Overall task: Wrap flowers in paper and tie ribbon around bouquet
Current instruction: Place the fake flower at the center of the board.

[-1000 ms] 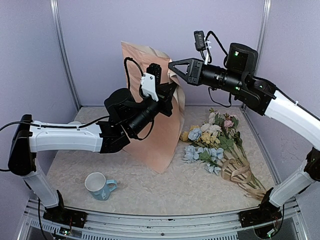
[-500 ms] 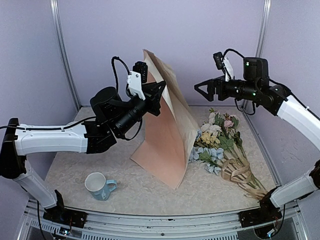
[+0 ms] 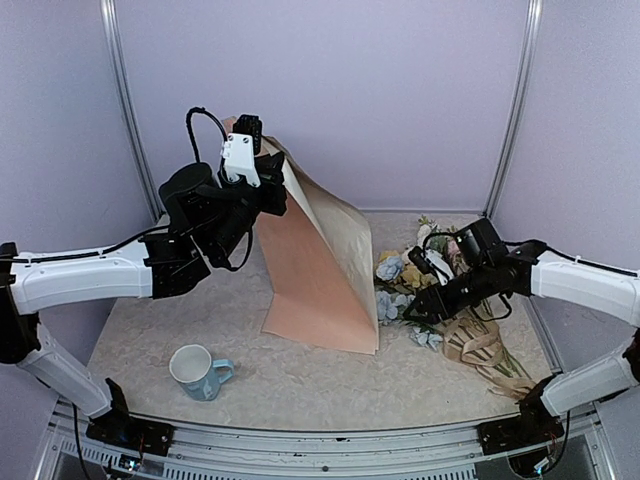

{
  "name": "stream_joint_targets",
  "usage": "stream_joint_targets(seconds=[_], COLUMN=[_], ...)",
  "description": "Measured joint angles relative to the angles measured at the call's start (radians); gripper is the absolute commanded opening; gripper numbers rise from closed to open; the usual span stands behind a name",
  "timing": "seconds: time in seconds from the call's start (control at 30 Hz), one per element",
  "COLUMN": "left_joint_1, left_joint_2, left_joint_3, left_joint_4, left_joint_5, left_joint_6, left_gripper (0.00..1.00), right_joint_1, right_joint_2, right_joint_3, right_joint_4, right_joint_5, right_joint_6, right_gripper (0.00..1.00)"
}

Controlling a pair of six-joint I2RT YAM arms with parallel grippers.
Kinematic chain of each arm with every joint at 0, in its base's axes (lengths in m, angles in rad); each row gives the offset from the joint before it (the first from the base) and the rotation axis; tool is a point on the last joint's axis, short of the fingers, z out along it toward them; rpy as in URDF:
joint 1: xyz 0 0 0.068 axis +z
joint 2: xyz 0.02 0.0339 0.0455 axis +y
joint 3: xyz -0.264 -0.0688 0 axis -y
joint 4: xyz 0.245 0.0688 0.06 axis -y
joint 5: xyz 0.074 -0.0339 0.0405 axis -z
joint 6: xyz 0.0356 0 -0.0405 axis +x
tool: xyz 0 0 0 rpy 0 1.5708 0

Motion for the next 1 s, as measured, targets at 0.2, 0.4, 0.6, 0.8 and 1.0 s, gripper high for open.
stream_joint_targets(seconds=[0.2, 0.4, 0.6, 0.8, 1.0], left_joint_1=[0.0, -0.008, -0.015, -0.018, -0.042], left_joint_2=[-0.021, -0.024, -0.024, -0.024, 0.002], left_joint_3=[0.0, 0.0, 0.0, 0.0, 0.033], left_joint_4=[-0.012, -0.026, -0.042, -0.042, -0.063], left_joint_5=[-0.019, -0.014, -0.003, 0.037, 0.104], left_joint_6=[0.053, 0.089, 0.106, 0.115, 0.126], left_gripper=[0.0, 0.0, 0.0, 0.0, 0.0], right_joint_1=[0.0, -0.003, -0.076, -0.213, -0.326], right_joint_2=[0.15, 0.43, 0.513, 0.536, 0.57], right_joint_3=[-0.082, 0.009, 0.102, 0.119, 0.16], right_joint_4=[0.111, 0.218, 0.28, 0.296, 0.306], right_joint_5=[0.002, 0.134, 0.344, 0.454, 0.513], right_joint_6=[0.077, 0.121, 0.144, 0.061, -0.035], right_gripper=[0.37, 0.35, 0.36, 0.39, 0.46])
